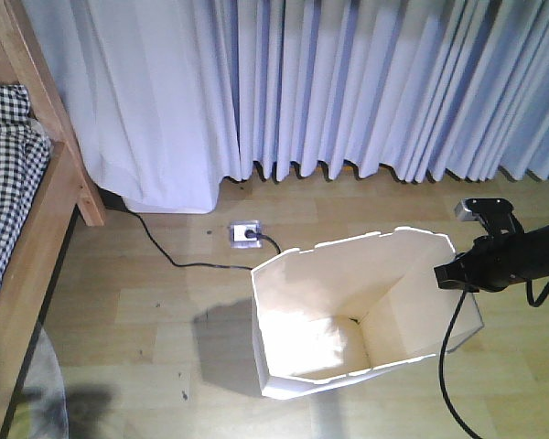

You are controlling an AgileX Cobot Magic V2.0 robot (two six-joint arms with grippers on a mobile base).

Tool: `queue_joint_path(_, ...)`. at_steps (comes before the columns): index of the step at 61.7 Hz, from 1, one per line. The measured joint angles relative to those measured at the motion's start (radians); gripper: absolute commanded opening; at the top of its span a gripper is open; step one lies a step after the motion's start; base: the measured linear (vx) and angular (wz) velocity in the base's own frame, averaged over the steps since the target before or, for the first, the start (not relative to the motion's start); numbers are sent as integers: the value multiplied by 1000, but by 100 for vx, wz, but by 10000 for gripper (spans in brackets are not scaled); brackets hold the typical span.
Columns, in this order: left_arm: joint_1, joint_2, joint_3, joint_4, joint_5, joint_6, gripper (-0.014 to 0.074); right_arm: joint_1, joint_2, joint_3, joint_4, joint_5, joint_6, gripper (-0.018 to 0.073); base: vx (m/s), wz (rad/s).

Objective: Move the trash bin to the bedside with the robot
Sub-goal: 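Drive toward the bed and curtains holding the bin raised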

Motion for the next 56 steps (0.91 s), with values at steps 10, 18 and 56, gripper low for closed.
queue_joint_path(10, 0, 0, 0, 0, 0, 0, -6, 0, 0, 0, 0, 1, 0, -6, 24, 6)
queue_joint_path(18, 0, 0, 0, 0, 0, 0, -6, 0, 0, 0, 0, 1, 0, -6, 24, 5)
queue_joint_path(56, 0, 0, 0, 0, 0, 0, -6, 0, 0, 0, 1, 0, 0, -6, 19, 3)
